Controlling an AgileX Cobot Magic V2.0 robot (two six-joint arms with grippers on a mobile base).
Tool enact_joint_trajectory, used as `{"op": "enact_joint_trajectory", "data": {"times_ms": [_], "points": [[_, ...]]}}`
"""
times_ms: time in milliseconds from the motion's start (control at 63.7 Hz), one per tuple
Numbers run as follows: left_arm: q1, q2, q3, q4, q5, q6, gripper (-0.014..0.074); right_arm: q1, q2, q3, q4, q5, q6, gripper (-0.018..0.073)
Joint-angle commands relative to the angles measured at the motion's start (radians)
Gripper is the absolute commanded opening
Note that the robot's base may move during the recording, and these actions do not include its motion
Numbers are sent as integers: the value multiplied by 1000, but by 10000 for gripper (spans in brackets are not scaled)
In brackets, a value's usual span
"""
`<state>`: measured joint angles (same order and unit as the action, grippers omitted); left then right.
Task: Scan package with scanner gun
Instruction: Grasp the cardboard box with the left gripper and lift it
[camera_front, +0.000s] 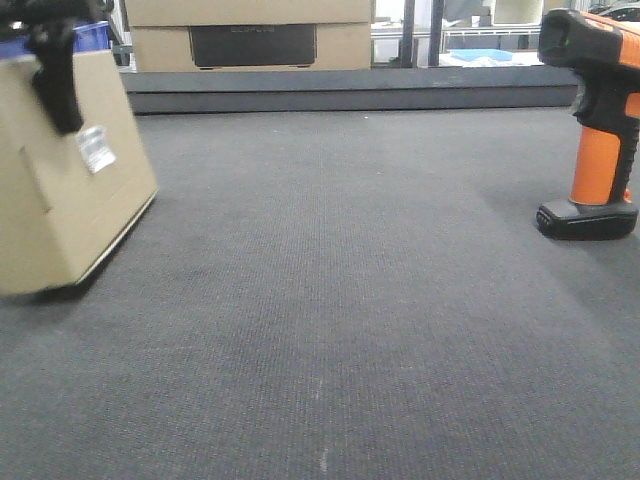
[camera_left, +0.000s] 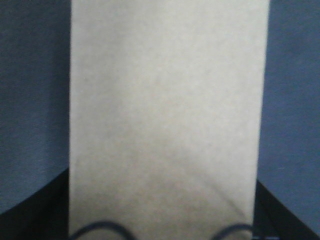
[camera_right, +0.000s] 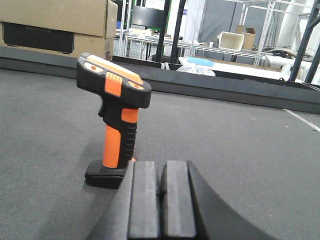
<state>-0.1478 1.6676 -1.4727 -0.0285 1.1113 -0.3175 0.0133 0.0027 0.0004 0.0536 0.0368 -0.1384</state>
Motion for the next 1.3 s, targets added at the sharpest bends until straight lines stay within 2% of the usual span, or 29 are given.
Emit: {"op": "enact_joint_trajectory", "data": {"times_ms": [0,78,126,424,471,612,816,911,1115,1287], "points": [[-4,-40,-32,-98,-33,1,-111,-1,-3,0,-6,-22,0,-167],[-4,-60,-36,-194,-78,1,-111,-1,-3,0,-6,-22,0,-167],[-10,-62,-36,-227,-91,1,-111,-1,-3,0,-6,-22,0,-167],[-79,-62,40,-232,-182,1,-111,-1,-3,0,12,-37,0,-167],[-86,-62,44,-232,-189,1,-111,0,-3,0,16,8,0,-167],[-97,-62,45,-229,-183,1,-111,0,28,-140,43,155,0,-167],[-97,-62,45,-229,-183,1,-111,0,276,-302,43,179,0,-167],[-97,-62,45,-229,-183,1,-111,0,411,-323,52,124,0,-167],[-97,-62,45,-237,-193,1,-111,0,681,-323,85,-104,0,-167],[-144,-55,45,-243,-238,1,-111,0,858,-323,130,-229,0,-167]]}}
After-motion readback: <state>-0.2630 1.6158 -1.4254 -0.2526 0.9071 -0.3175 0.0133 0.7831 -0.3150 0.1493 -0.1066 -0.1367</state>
